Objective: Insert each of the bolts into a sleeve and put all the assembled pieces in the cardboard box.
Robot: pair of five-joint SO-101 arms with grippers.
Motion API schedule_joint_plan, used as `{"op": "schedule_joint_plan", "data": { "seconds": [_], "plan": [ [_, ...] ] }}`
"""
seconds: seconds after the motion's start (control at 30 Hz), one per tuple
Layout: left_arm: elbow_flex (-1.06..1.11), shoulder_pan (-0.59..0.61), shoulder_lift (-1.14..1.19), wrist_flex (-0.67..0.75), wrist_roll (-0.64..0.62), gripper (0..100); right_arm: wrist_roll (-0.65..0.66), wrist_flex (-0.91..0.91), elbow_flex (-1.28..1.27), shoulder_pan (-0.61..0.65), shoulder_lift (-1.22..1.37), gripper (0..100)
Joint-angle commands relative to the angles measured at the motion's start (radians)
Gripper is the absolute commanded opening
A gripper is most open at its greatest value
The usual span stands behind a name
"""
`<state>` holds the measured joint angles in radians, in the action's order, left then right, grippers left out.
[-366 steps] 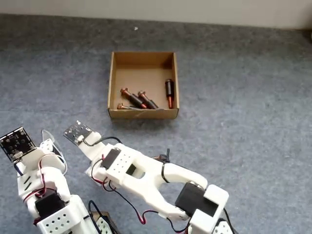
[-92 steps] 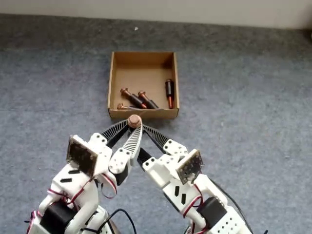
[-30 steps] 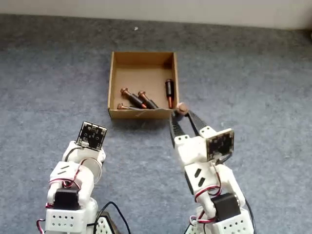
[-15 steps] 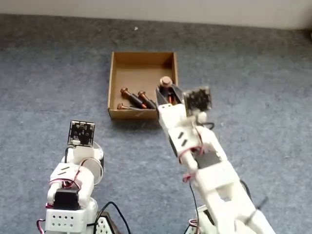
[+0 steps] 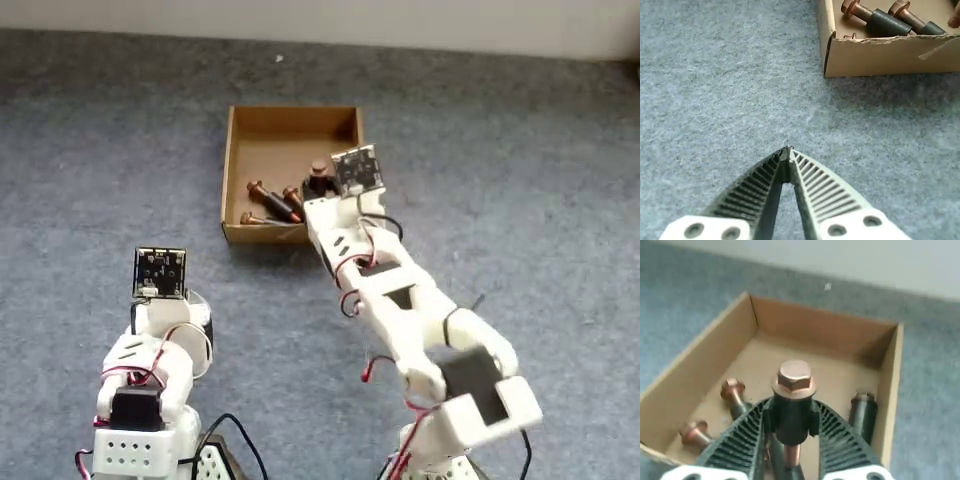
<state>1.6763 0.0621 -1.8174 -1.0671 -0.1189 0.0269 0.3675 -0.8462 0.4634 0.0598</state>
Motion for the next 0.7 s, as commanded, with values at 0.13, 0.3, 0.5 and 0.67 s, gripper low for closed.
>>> {"op": "schedule_joint_plan", "data": {
  "seconds": [0.13, 0.3, 0.5, 0.67],
  "plan": [
    [0.019, 0.008, -0.004, -0.003, -0.009, 1, -0.008, 0.025, 0.070, 0.010, 0.027, 3.6],
    [0.019, 0.008, -0.004, -0.003, -0.009, 1, -0.008, -0.099, 0.076, 0.010, 0.021, 14.6],
    [0.019, 0.008, -0.004, -0.003, -0.009, 1, -0.006, -0.110, 0.062, 0.012, -0.173, 14.6],
    [0.019, 0.008, -0.004, -0.003, -0.009, 1, -0.006, -0.286, 0.004, 0.022, -0.430, 14.6]
  ]
}}
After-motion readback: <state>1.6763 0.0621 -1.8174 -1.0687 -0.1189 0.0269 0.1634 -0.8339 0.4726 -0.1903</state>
